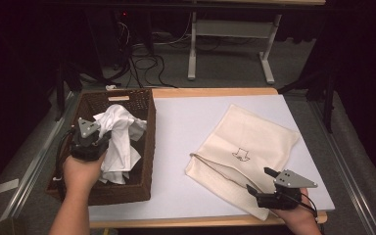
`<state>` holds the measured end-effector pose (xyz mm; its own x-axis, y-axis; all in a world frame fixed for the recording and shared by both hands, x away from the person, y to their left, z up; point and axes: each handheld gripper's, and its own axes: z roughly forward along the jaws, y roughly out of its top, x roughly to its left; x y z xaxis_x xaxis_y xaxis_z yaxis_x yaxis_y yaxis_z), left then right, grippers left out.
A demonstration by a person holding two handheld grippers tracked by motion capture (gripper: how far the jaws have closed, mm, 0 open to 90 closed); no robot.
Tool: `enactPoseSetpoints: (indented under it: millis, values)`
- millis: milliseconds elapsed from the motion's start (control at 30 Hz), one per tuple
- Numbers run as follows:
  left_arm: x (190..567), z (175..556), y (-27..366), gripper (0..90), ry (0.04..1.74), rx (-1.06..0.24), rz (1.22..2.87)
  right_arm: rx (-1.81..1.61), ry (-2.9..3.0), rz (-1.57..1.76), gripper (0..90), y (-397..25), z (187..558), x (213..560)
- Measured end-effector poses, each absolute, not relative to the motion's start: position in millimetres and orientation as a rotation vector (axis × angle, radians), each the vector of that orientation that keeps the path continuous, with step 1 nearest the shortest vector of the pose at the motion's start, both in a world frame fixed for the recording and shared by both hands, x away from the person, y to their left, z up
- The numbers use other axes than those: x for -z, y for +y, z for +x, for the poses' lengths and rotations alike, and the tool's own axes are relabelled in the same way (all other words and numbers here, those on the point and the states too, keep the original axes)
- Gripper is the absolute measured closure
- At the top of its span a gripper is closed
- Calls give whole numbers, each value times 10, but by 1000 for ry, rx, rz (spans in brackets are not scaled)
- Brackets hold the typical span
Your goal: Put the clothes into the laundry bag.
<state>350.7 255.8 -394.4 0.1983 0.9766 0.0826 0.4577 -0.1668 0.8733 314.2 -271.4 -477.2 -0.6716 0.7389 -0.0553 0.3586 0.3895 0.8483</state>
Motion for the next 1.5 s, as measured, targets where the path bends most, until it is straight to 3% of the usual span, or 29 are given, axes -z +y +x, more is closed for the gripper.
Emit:
enactPoseSetpoints:
  millis: [400, 533, 900, 1500]
  values:
    - [4050, 3253, 2326, 810, 1194, -1131, 1585, -1201, 2202, 982, 146, -2725, 3154, 4797]
    - [4060, 3238, 2347, 810, 1204, -1129, 1534, -1202, 2191, 1006, 148, -2720, 3169, 4810]
    - [4021, 3005, 2315, 808, 1098, -1320, 1338, -1190, 2188, 1005, 149, -2698, 3149, 4814]
    - [3762, 2702, 2268, 809, 963, -1386, 1081, -1196, 2190, 977, 152, -2704, 3146, 4812]
